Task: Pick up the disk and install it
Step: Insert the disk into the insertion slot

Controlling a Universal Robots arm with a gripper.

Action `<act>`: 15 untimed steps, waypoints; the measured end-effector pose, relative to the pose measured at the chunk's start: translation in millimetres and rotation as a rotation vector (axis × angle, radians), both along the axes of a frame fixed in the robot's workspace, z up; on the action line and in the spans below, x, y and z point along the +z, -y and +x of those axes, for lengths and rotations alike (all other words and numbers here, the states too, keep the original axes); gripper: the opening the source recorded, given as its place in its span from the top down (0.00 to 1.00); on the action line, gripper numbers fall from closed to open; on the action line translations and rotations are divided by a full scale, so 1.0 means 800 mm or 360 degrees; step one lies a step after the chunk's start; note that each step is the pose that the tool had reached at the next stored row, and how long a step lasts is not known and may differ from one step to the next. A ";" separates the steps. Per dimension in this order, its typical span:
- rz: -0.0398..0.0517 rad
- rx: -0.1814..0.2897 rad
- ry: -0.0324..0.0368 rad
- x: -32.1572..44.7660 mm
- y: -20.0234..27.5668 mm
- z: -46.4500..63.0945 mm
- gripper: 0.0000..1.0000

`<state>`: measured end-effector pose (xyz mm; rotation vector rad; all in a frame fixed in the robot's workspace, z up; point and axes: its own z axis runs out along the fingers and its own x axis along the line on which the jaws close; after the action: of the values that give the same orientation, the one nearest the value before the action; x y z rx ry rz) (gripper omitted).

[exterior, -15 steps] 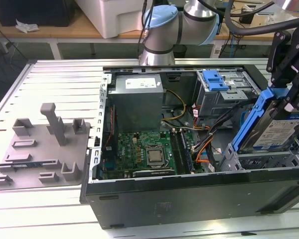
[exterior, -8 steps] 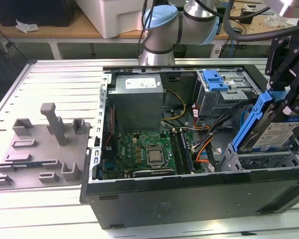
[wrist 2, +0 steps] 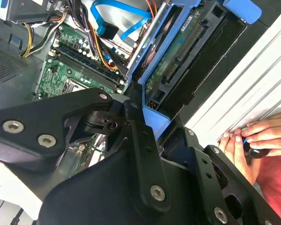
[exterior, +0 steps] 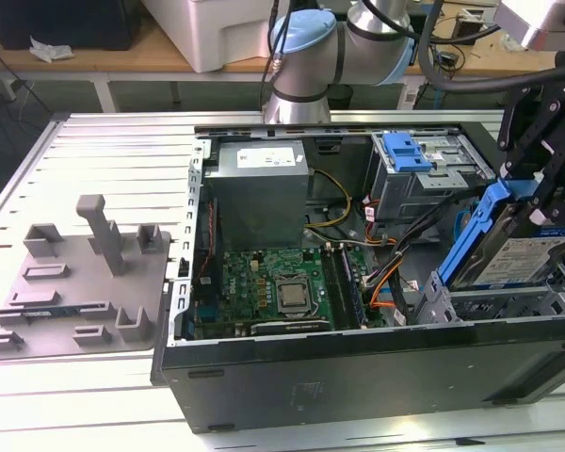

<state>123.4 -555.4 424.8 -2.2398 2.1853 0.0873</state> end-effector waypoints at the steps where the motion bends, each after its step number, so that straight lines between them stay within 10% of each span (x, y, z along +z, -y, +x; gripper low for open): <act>1: 0.0000 0.0000 0.0000 -0.0013 0.0001 0.000 0.63; 15: 0.0001 0.0000 0.0000 -0.0144 0.0010 0.000 0.63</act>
<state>123.4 -556.2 413.2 -2.2393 2.1847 0.0883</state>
